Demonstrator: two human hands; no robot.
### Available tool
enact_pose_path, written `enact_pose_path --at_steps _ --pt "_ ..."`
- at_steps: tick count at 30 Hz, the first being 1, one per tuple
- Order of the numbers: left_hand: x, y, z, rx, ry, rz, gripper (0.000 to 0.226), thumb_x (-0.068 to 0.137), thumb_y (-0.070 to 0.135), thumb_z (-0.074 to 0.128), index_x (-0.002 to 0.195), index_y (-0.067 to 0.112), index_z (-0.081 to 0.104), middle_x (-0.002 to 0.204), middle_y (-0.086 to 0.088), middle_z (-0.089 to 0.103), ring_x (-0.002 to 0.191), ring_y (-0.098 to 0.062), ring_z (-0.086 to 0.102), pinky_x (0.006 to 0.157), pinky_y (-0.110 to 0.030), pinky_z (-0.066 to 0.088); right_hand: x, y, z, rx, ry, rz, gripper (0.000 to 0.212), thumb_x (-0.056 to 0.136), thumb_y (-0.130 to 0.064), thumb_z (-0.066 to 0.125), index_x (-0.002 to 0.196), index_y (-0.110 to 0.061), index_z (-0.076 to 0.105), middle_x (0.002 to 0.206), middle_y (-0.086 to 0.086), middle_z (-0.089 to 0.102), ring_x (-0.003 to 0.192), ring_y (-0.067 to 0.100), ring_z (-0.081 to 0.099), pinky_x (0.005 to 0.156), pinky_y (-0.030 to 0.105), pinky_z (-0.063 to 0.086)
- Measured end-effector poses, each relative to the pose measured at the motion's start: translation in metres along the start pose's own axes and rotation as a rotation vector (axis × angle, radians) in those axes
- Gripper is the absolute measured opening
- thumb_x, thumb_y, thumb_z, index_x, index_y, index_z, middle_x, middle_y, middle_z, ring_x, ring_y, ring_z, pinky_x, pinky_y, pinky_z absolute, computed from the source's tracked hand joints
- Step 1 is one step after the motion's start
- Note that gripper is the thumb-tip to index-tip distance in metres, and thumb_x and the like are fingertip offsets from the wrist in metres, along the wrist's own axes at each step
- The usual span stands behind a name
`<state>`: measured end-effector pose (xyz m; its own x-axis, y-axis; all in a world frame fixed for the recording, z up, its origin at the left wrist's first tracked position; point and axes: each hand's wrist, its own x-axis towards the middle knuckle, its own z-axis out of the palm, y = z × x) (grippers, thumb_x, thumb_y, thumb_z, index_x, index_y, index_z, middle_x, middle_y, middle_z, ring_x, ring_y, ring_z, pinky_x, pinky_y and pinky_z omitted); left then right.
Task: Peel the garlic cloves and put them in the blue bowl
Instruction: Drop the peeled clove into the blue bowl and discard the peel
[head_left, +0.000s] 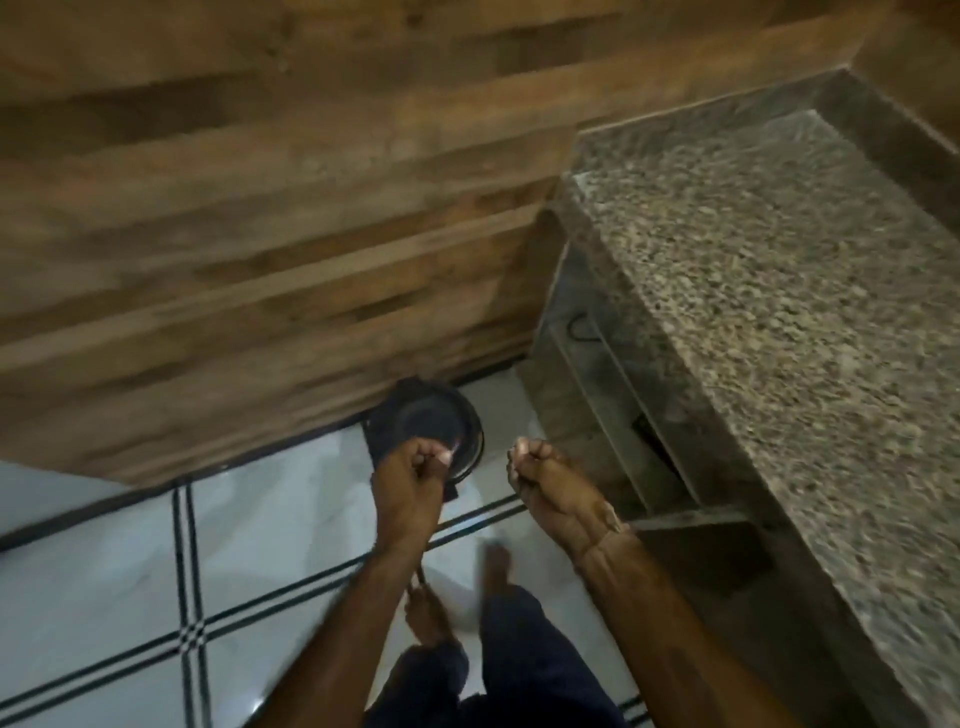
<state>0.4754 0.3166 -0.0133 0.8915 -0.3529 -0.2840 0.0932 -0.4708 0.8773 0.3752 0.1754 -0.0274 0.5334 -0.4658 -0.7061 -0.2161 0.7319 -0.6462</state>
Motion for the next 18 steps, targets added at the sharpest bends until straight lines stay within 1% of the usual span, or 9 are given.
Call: enact_pose_path --at_steps 2,5,7,9,11,13,14,16,18 --pt "0.018 -0.010 -0.018 0.013 0.044 -0.039 0.021 0.092 0.003 0.073 0.082 0.021 0.071 0.079 0.013 0.069 0.076 0.000 0.064 0.067 0.002 0.040 0.016 0.002 0.021 -0.019 -0.024 0.040 0.040 0.104 0.010 0.048 0.075 -0.012 0.066 0.066 0.002 0.062 0.064 0.011 0.056 0.062 0.020 0.055" --pt "0.040 -0.020 -0.036 0.016 0.086 -0.100 0.017 0.093 0.005 0.072 0.083 0.018 0.071 0.079 0.015 0.067 0.077 0.003 0.061 0.066 0.004 0.039 0.043 0.003 0.050 -0.038 -0.051 0.075 0.034 0.104 0.009 0.050 0.079 -0.009 0.066 0.068 0.001 0.064 0.070 0.013 0.056 0.067 0.021 0.057" --pt "0.056 -0.029 -0.042 0.010 0.109 -0.136 0.012 0.095 0.008 0.071 0.086 0.016 0.073 0.082 0.013 0.069 0.081 0.001 0.063 0.068 0.001 0.040 0.062 0.004 0.067 -0.051 -0.049 0.120 0.025 0.104 0.006 0.052 0.087 -0.005 0.067 0.073 0.006 0.065 0.072 0.016 0.057 0.072 0.024 0.057" --pt "0.073 -0.044 -0.040 -0.006 0.124 -0.225 0.010 0.097 0.013 0.070 0.087 0.017 0.073 0.085 0.008 0.072 0.083 -0.005 0.066 0.073 -0.013 0.046 0.085 0.009 0.079 -0.073 -0.041 0.189 0.019 0.105 0.005 0.052 0.094 -0.003 0.066 0.077 0.011 0.063 0.067 0.016 0.061 0.068 0.025 0.058" --pt "0.094 -0.070 -0.029 -0.042 0.111 -0.331 0.015 0.098 0.015 0.069 0.084 0.015 0.072 0.080 -0.001 0.072 0.078 -0.017 0.067 0.074 -0.032 0.052 0.115 0.023 0.079 -0.072 -0.034 0.251 0.022 0.104 0.008 0.049 0.092 -0.003 0.064 0.075 0.012 0.061 0.060 0.015 0.061 0.060 0.024 0.058" --pt "0.114 -0.099 -0.011 -0.091 0.094 -0.478 0.021 0.098 0.013 0.067 0.078 0.010 0.071 0.074 -0.010 0.070 0.074 -0.031 0.065 0.076 -0.042 0.055 0.150 0.048 0.073 -0.030 -0.028 0.306 0.023 0.102 0.012 0.046 0.092 0.000 0.062 0.072 0.012 0.060 0.060 0.015 0.060 0.059 0.024 0.058" --pt "0.123 -0.118 -0.002 -0.144 0.095 -0.561 0.024 0.098 0.011 0.067 0.074 0.008 0.070 0.069 -0.012 0.067 0.068 -0.033 0.062 0.073 -0.042 0.055 0.170 0.062 0.069 -0.029 -0.023 0.328 0.023 0.102 0.014 0.044 0.092 0.001 0.060 0.072 0.012 0.059 0.059 0.015 0.060 0.059 0.023 0.058" --pt "0.148 -0.158 0.019 -0.263 0.088 -0.750 0.028 0.098 0.008 0.066 0.070 0.010 0.068 0.060 -0.007 0.059 0.056 -0.023 0.054 0.063 -0.033 0.049 0.214 0.094 0.060 -0.037 0.003 0.367 0.025 0.102 0.015 0.042 0.089 0.001 0.058 0.071 0.012 0.057 0.057 0.014 0.060 0.058 0.022 0.057" --pt "0.174 -0.191 0.043 -0.397 0.072 -0.879 0.025 0.102 0.006 0.061 0.078 0.013 0.065 0.059 0.001 0.062 0.055 -0.012 0.056 0.055 -0.023 0.050 0.261 0.128 0.053 -0.059 0.063 0.423 0.025 0.103 0.015 0.043 0.090 0.003 0.060 0.075 0.014 0.057 0.058 0.015 0.062 0.057 0.022 0.057"
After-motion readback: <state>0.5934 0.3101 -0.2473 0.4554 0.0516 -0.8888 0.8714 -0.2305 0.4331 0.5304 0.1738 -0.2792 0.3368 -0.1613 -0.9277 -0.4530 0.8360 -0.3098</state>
